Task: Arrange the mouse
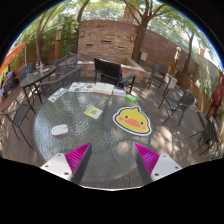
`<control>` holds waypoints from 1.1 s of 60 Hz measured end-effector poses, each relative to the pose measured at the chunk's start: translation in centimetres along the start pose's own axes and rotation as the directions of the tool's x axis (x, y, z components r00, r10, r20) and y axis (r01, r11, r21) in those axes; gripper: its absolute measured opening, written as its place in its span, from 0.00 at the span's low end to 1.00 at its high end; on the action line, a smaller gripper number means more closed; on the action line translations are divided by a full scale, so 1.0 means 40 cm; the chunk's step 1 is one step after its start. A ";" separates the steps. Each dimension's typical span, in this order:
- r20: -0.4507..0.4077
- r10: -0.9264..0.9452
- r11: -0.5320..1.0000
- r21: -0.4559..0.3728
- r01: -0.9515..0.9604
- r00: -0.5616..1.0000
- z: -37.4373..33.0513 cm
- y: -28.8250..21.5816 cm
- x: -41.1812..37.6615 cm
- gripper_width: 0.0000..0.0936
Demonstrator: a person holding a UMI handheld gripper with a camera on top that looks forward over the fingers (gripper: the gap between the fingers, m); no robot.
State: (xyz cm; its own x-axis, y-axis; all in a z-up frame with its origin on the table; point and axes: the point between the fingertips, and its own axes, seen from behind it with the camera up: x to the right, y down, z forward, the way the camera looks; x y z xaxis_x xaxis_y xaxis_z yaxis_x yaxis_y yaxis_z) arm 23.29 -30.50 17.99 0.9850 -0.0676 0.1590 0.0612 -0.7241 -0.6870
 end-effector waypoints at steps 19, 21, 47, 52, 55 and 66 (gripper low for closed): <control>-0.025 0.022 1.000 -0.021 -0.023 0.999 -0.020 0.118 -0.030 0.91; -0.019 0.025 0.999 -0.023 -0.025 1.000 -0.013 0.140 -0.048 0.90; 0.181 0.052 0.995 0.077 -0.067 0.982 0.214 0.193 -0.592 0.90; 0.184 0.062 0.991 0.106 -0.082 0.981 0.290 0.156 -0.655 0.90; 0.177 0.065 0.990 0.115 -0.086 0.982 0.331 0.135 -0.684 0.90; 0.160 0.110 0.985 0.111 -0.129 0.981 0.455 0.072 -0.734 0.89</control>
State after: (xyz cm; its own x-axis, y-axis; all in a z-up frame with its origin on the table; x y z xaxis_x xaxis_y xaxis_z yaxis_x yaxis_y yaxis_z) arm -2.51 -18.11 -1.58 0.9988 -0.0363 -0.0329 -0.0484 -0.6286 -0.7762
